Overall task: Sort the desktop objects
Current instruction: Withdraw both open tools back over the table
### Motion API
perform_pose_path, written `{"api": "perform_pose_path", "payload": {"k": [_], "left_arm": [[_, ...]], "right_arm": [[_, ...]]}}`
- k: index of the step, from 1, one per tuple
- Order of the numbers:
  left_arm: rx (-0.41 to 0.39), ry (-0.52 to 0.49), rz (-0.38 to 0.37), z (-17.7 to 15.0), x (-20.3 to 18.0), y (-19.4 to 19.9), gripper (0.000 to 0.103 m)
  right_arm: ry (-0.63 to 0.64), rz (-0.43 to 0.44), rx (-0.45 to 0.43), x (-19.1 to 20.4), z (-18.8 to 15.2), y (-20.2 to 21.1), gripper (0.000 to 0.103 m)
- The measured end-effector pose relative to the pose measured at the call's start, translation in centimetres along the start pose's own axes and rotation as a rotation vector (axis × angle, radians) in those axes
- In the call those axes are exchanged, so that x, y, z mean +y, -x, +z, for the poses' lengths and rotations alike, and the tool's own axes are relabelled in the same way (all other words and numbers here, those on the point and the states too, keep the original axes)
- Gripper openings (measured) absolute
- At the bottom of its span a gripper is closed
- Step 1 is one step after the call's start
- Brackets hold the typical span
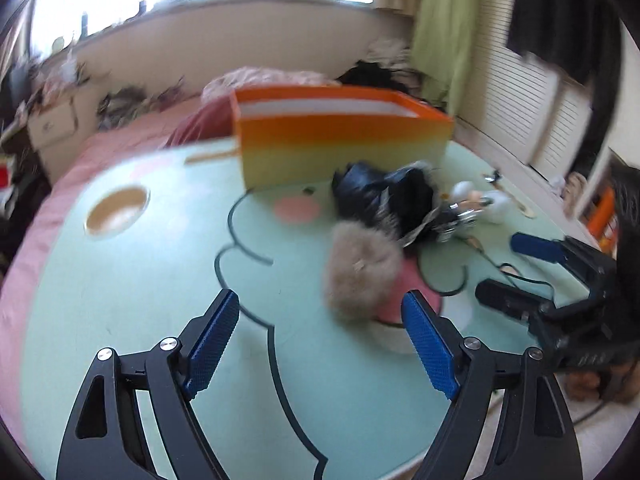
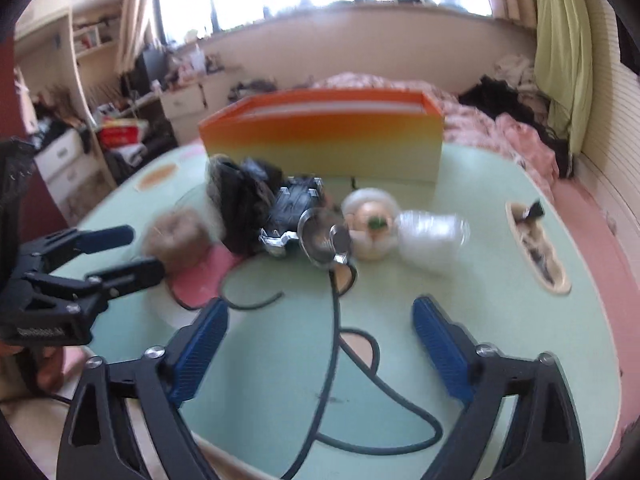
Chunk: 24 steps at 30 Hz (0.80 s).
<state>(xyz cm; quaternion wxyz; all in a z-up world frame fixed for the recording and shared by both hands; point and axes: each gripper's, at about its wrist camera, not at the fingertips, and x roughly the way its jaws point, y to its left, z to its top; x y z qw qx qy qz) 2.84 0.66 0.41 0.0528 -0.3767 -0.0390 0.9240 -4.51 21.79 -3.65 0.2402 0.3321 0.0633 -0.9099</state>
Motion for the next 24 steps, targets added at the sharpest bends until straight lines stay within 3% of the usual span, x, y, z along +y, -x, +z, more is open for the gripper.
{"api": "perform_pose_path", "payload": {"k": [2,5,13,14,24], "left_arm": [[-0.009,-0.056,0.064,-0.2,-0.9,-0.6,0.090],[-0.006,-0.097,0.038,-0.4,-2.0,-0.5,0.092],[-0.008,-0.094,0.039,0.0,-2.2,-0.7,0.096],[-0.009,-0.093,0.038,-0.1,-2.2,-0.8,0.103],[-0.038,-0.091,0.035,-0.6,-2.0,-0.6,0.103]], "right_arm": [[0.030,-0.033,-0.010,0.2,-0.3,-0.5,0.103],[0.025,-0.019,-0.007,-0.3,-0.3,-0.4,0.103],[0.022,-0.006,-0.015,-0.6,-0.5,-0.2,0.103],[0.023,-0.004,-0.015,-0.5,-0.5,-0.1,0.103],[0.051,0.013,-0.026,0.3,-0.6,-0.1,0.103]]}}
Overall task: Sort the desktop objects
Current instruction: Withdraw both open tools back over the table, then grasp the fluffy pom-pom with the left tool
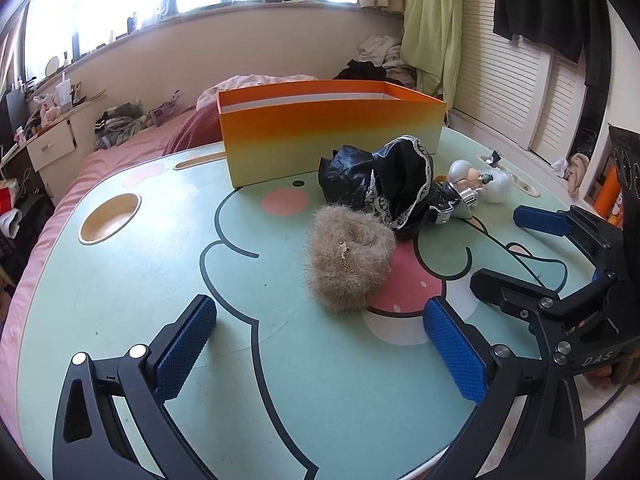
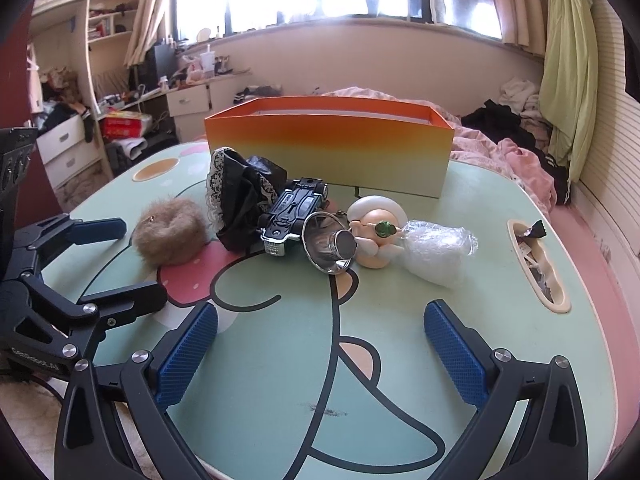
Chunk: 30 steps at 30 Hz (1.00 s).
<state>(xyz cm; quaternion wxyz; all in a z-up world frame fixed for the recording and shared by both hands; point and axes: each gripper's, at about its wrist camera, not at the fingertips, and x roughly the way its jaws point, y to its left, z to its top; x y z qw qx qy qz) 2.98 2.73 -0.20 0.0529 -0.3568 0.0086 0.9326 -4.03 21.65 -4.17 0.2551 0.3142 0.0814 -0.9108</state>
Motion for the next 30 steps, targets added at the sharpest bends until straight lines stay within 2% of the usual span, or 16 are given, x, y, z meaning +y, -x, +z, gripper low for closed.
{"api": "perform_pose_path", "payload": {"k": [13,15,19,21,23,26,28,30], "left_arm": [[-0.011,0.008,0.017,-0.1,0.0,0.1,0.103],[-0.025,0.002,0.024,-0.1,0.0,0.6,0.103],[-0.091,0.005,-0.020,1.0,0.5,2.3,0.103],[-0.064,0.037,-0.050,2.2,1.2,2.0,0.103],[0.010,0.086,-0.108,3.4,1.9,1.0,0.103],[0.052,0.122,-0.161,4.2,2.3,0.1,0.103],[0.061,0.109,-0.117,4.6,2.3,-0.6,0.098],[0.084,0.096,-0.088,4.4,2.1,-1.2,0.079]], "right_arm": [[-0.001,0.000,-0.001,-0.1,-0.1,0.1,0.103],[-0.001,0.000,-0.001,-0.1,-0.1,0.0,0.103],[-0.002,0.000,-0.002,-0.1,-0.1,0.1,0.103],[-0.002,-0.002,-0.003,0.0,0.0,0.1,0.103],[-0.002,-0.001,-0.003,-0.1,0.0,0.1,0.103],[-0.003,0.000,-0.003,-0.1,0.0,0.1,0.103],[-0.002,-0.001,-0.003,-0.1,-0.1,0.1,0.103],[-0.002,-0.002,-0.003,-0.1,-0.1,0.1,0.103]]}}
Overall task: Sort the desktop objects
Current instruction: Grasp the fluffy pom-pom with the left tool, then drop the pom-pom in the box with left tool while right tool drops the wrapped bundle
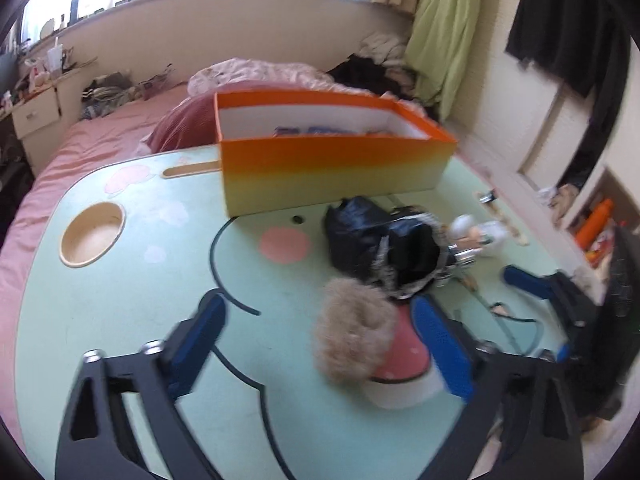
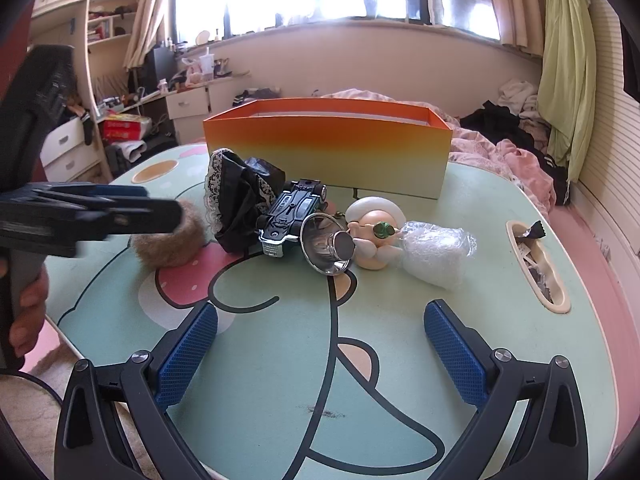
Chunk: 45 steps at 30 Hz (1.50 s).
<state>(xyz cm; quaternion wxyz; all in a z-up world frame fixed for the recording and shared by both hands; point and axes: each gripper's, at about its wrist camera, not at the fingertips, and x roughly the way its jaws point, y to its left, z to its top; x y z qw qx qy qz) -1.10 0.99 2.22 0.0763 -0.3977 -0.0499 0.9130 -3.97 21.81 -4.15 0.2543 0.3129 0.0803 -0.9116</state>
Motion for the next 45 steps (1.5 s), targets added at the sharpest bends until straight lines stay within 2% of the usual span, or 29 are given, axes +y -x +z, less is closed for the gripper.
{"api": "perform_pose_path", "payload": {"k": [1,2,3,4,5,6,10,13,15,16,17,18,19,21,23,25,26,27,28,29,30,32,34,36,37,38,39,42,45], "left_arm": [[0.023,-0.010,0.000,-0.2,-0.1,-0.5,0.073],[0.040,-0.026,-0.004,-0.4,-0.4,-0.8,0.059],[0.048,-0.046,-0.005,-0.6,-0.8,-0.9,0.049],[0.042,-0.069,0.001,-0.8,-1.2,-0.8,0.046],[0.032,-0.087,0.007,-0.9,-1.5,-0.6,0.039],[0.022,-0.101,0.013,-1.2,-1.7,-0.3,0.038],[0.011,-0.103,-0.043,-2.6,-2.0,0.6,0.038],[-0.026,-0.142,-0.017,-3.9,-2.7,1.4,0.038],[-0.040,-0.156,0.000,-4.4,-3.1,1.8,0.039],[-0.044,-0.156,0.008,-4.5,-3.2,1.7,0.041],[-0.048,-0.152,0.021,-4.6,-3.2,1.6,0.053],[-0.047,-0.149,0.026,-4.5,-3.1,1.5,0.070],[-0.047,-0.145,0.034,-4.5,-3.1,1.4,0.075],[-0.056,-0.145,0.037,-4.4,-3.0,1.3,0.077],[-0.060,-0.146,0.038,-4.4,-3.0,1.3,0.077],[-0.064,-0.147,0.037,-4.4,-3.0,1.2,0.077],[-0.067,-0.148,0.036,-4.5,-3.0,1.2,0.077],[-0.071,-0.151,0.032,-4.5,-3.0,1.2,0.071],[-0.079,-0.159,0.023,-4.6,-3.1,1.3,0.062],[-0.089,-0.169,0.020,-4.6,-3.2,1.4,0.042],[-0.091,-0.171,0.022,-4.6,-3.3,1.4,0.039],[-0.093,-0.170,0.020,-4.6,-3.3,1.3,0.039],[-0.094,-0.166,0.015,-4.6,-3.2,1.3,0.039],[-0.095,-0.165,0.014,-4.6,-3.2,1.4,0.038],[-0.094,-0.166,0.013,-4.6,-3.2,1.4,0.038],[-0.094,-0.164,0.010,-4.6,-3.1,1.4,0.038],[-0.093,-0.164,0.007,-4.6,-3.0,1.4,0.038],[-0.093,-0.151,-0.001,-4.4,-2.7,1.5,0.037],[-0.113,-0.142,-0.002,-4.0,-2.3,2.1,0.037]], "right_arm": [[0.000,0.000,0.000,0.0,0.0,0.0,0.103],[0.001,0.000,0.000,0.0,0.0,0.0,0.103],[0.002,-0.001,0.000,0.0,0.0,0.0,0.103],[0.002,-0.001,0.000,0.1,0.1,0.1,0.103],[0.001,-0.001,-0.001,0.1,0.1,0.1,0.103],[0.000,-0.001,-0.001,0.1,0.1,0.1,0.103],[-0.004,0.003,-0.005,0.0,0.1,0.1,0.103],[-0.020,0.033,-0.010,-0.3,0.3,0.5,0.103],[-0.048,0.097,0.002,-1.2,0.6,0.9,0.103],[-0.071,0.129,0.005,-1.9,0.7,1.2,0.103],[-0.094,0.139,-0.002,-2.8,1.0,1.6,0.103],[-0.101,0.121,-0.012,-3.5,1.3,1.9,0.103],[-0.099,0.085,-0.024,-4.1,1.5,2.2,0.103],[-0.108,0.015,-0.017,-5.6,2.0,2.4,0.100],[-0.136,0.033,0.022,-6.5,2.5,2.2,0.092],[-0.135,-0.014,0.054,-6.7,3.3,1.9,0.088],[-0.130,-0.039,0.055,-6.6,3.7,1.9,0.088],[-0.120,-0.058,0.049,-6.6,4.2,1.8,0.088],[-0.104,-0.074,0.046,-6.5,4.7,1.5,0.088],[-0.093,-0.087,0.046,-6.4,5.0,1.3,0.088],[-0.073,-0.099,0.050,-6.2,5.3,1.0,0.088],[-0.058,-0.069,0.090,-6.1,5.9,0.0,0.086],[-0.067,-0.025,0.139,-6.7,5.8,-0.9,0.075],[-0.068,0.003,0.183,-6.8,6.1,-2.1,0.071],[-0.070,0.023,0.196,-7.1,6.1,-2.5,0.056],[-0.084,0.051,0.228,-7.3,6.0,-3.2,0.046],[-0.080,0.037,0.210,-7.4,5.8,-2.9,0.038],[-0.091,0.063,0.174,-7.6,5.0,-1.6,0.036],[-0.095,0.028,0.098,-7.6,4.5,0.6,0.036]]}}
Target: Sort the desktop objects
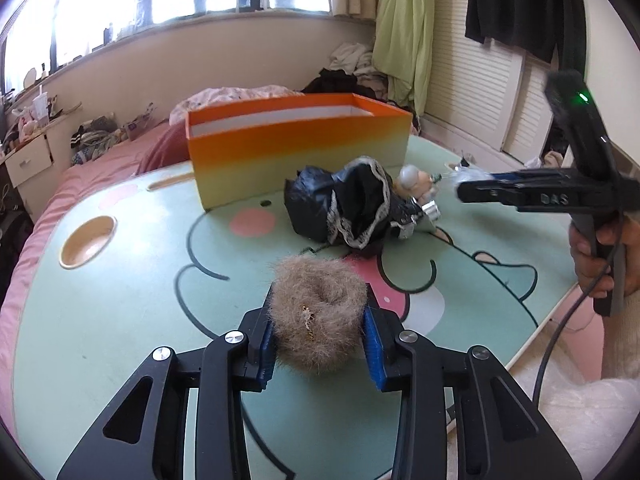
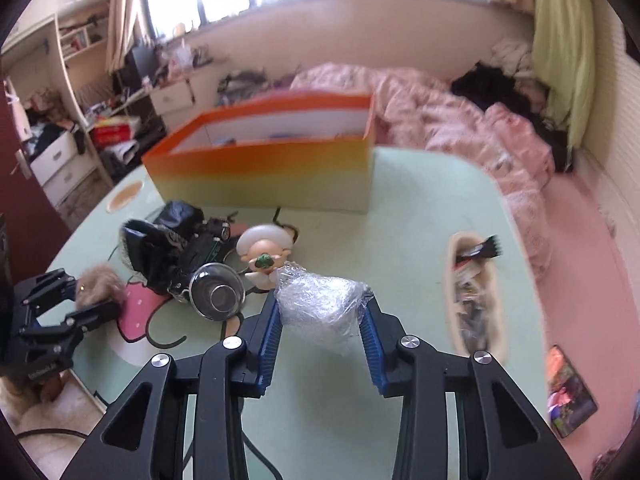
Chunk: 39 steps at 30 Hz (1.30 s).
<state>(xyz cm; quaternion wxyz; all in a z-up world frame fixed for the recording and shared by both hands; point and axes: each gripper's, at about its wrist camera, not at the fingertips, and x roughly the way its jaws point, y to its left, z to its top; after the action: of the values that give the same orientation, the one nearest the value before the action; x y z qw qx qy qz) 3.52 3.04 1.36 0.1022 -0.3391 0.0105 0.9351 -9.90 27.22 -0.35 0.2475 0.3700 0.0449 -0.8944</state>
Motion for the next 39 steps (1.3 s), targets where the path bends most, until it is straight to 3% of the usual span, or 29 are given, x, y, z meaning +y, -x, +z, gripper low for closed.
{"api": "perform_pose_path", "payload": {"k": [4,8,10,14,15,16,17,18,20,23,25,27,31,34,37,39], "left_arm": [[-0.071,-0.022,0.021,2.9,0.1,1.8,0.037],[-0.113,0.006,-0.029,8.0,1.2,2.4,0.037],[-0.105,0.025,-0.031,10.4,2.0,1.2,0.037],[-0.022,0.153,-0.021,15.1,5.1,-4.5,0.038],[0.006,0.169,-0.012,15.4,5.4,-5.5,0.048],[0.074,0.202,0.030,15.5,6.0,-7.6,0.056],[0.107,0.226,0.054,15.1,6.3,-8.6,0.064],[0.112,0.240,0.050,14.6,6.4,-9.1,0.064],[0.070,0.257,0.027,13.4,6.5,-8.9,0.067],[-0.020,0.263,0.045,12.0,6.3,-6.6,0.081],[-0.071,0.245,0.084,11.4,5.9,-4.7,0.081],[-0.114,0.217,0.106,10.5,5.4,-2.9,0.083],[-0.069,0.204,0.049,8.7,4.2,-2.4,0.087],[-0.023,0.168,0.035,8.2,3.5,-3.4,0.087],[-0.089,0.190,0.070,8.7,3.6,-2.8,0.087],[-0.166,0.209,0.044,8.8,4.2,-1.8,0.087]], "right_arm": [[-0.016,-0.007,-0.091,0.3,1.6,1.8,0.036],[-0.010,0.021,-0.151,1.9,5.5,1.7,0.036],[-0.009,0.039,-0.166,3.0,8.2,0.3,0.036],[-0.019,-0.055,-0.150,4.1,12.4,-3.7,0.037],[-0.030,-0.053,-0.127,4.1,12.9,-4.7,0.040],[-0.050,-0.042,-0.086,3.9,13.2,-6.0,0.055],[-0.079,-0.036,-0.028,3.6,13.2,-7.5,0.065],[-0.108,-0.041,0.019,3.4,12.9,-8.8,0.070],[-0.071,-0.074,-0.033,3.9,12.2,-8.6,0.071],[-0.010,-0.102,-0.109,5.1,11.1,-6.5,0.072],[-0.012,-0.110,-0.194,5.5,10.4,-4.1,0.087],[-0.046,-0.100,-0.266,5.7,9.1,-1.6,0.095],[-0.073,-0.051,-0.251,5.8,5.9,0.5,0.095],[-0.080,-0.074,-0.258,5.5,4.8,1.1,0.095],[-0.121,-0.120,-0.323,4.0,5.3,1.5,0.095],[-0.148,-0.122,-0.367,2.9,5.5,1.8,0.095]]}}
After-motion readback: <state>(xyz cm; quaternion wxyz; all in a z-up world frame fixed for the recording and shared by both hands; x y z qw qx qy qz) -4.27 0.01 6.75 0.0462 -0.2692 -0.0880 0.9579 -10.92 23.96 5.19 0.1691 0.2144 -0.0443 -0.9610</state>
